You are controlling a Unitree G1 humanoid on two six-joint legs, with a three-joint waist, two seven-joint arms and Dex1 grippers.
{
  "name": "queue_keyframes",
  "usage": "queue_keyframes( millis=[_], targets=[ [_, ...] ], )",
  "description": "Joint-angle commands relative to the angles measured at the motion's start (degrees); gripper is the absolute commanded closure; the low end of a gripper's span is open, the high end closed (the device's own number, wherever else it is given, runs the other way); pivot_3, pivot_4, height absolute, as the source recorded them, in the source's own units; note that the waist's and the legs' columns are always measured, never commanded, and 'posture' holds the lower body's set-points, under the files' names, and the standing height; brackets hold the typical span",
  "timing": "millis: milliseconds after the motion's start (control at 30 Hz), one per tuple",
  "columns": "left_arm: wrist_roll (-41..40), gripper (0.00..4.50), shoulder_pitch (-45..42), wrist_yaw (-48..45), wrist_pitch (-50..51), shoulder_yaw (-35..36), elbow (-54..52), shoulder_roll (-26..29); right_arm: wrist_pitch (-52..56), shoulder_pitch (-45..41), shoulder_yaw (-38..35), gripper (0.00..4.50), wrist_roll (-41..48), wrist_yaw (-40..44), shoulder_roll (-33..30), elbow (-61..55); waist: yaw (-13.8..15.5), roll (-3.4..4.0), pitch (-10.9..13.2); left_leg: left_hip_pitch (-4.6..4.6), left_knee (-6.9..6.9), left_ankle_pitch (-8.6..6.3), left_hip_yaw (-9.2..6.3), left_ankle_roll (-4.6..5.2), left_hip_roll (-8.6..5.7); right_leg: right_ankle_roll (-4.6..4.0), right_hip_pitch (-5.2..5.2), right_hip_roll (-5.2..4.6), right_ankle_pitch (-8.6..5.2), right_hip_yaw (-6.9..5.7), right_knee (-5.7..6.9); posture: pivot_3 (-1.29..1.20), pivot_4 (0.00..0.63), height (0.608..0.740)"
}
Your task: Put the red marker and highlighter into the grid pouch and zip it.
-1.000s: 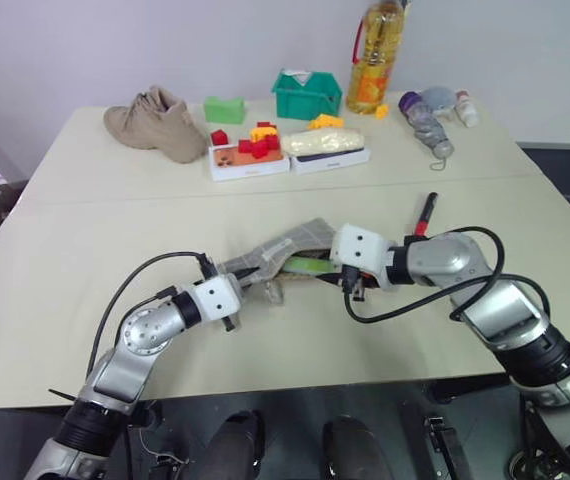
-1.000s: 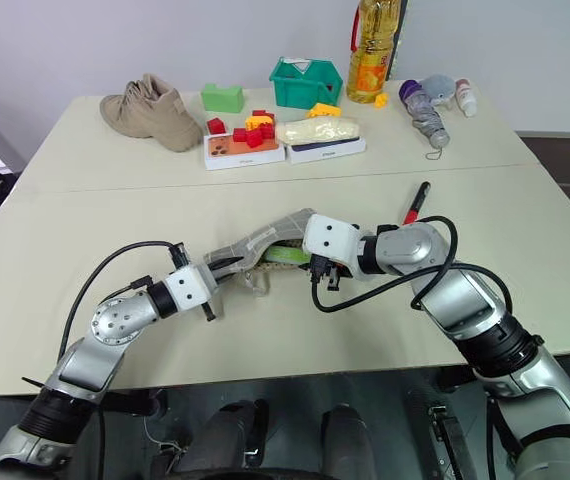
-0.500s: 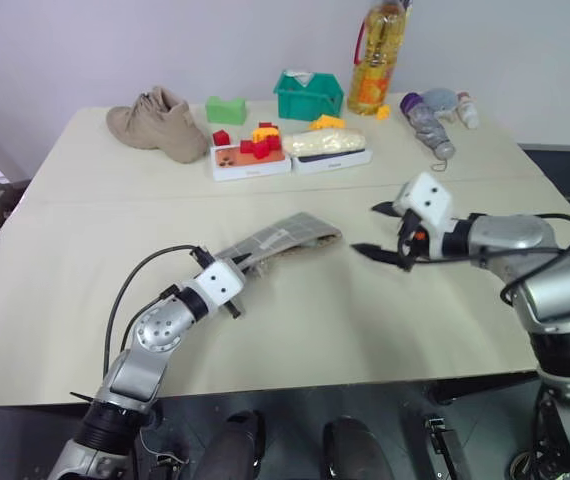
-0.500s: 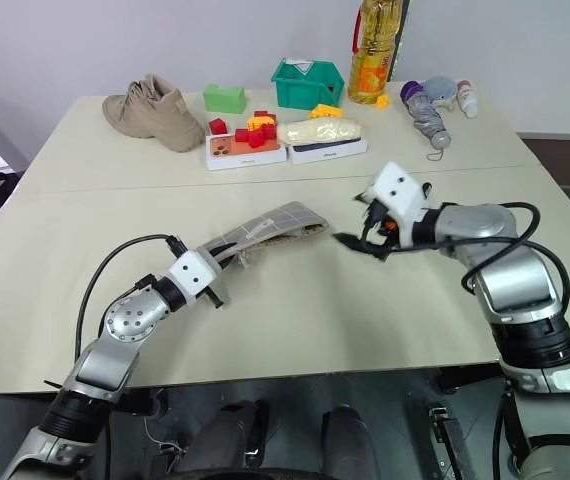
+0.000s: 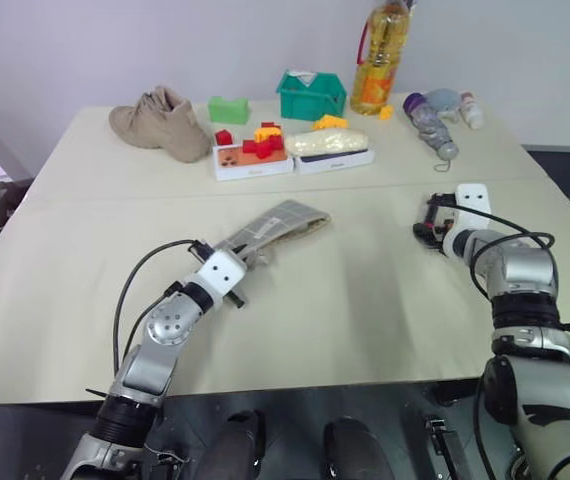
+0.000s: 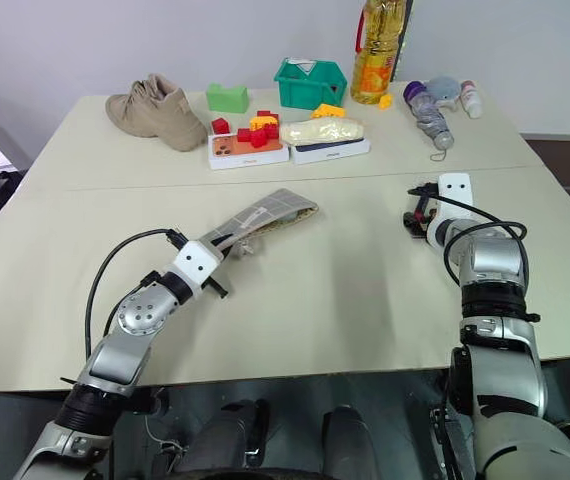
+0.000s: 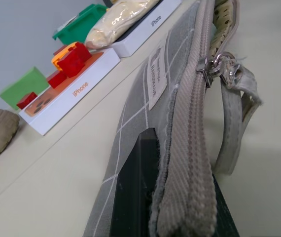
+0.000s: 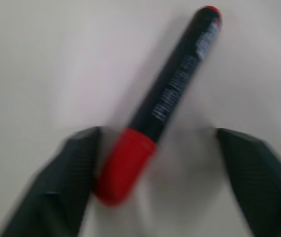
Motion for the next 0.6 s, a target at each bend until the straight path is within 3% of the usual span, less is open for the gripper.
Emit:
queue_keyframes(
  millis=[33, 133, 333, 467, 600],
  targets=[
    [0.28, 4.50, -0.19, 0.45, 0.07, 0.27, -1.70, -0.10, -1.23, -0.94, -1.45, 2.62, 0.64, -0.82, 0.16, -0.06, 0.00, 0.00, 0.00, 0.00, 0.00, 0.00, 0.00, 0.00, 0.00, 0.00, 0.00, 0.00, 0.00, 0.00, 0.00, 0.00, 0.150, 0.739],
    [-0.39, 4.50, 0.17, 0.52, 0.52, 0.78, -2.20, -0.32, -4.47, 0.03, 2.31, 4.17, -0.68, 2.42, -0.97, -4.09, -0.08, 0.00, 0.00, 0.00, 0.01, 0.00, 0.00, 0.00, 0.00, 0.00, 0.00, 0.00, 0.00, 0.00, 0.01, 0.00, 0.150, 0.739],
    [-1.37, 4.50, -0.19, 0.15, 0.79, 1.69, -2.22, -0.50, -21.23, 8.02, 17.24, 4.16, -6.18, 21.27, -9.20, -23.84, -0.72, 0.03, 0.02, -0.03, -0.02, -0.01, 0.00, 0.01, 0.00, 0.01, -0.05, 0.01, -0.01, -0.01, 0.01, 0.00, 0.150, 0.739],
    [-1.86, 4.50, -0.64, -0.29, 0.59, 2.06, -1.87, -0.49, -23.51, 13.03, 18.99, 4.16, -2.53, 32.06, -13.77, -34.49, -0.74, 0.01, 0.02, -0.01, -0.01, -0.01, -0.03, 0.03, 0.01, 0.03, 0.00, 0.03, -0.02, -0.02, -0.01, 0.00, 0.150, 0.739],
    [-2.38, 4.50, -0.76, -0.76, 0.24, 1.80, -1.81, -0.40, -22.54, 14.13, 20.10, 4.16, -2.71, 35.19, -14.86, -38.34, -0.72, 0.01, 0.02, -0.01, 0.08, -0.01, -0.08, 0.03, 0.01, 0.03, 0.05, 0.03, -0.01, -0.04, -0.01, 0.00, 0.150, 0.739]
  ],
)
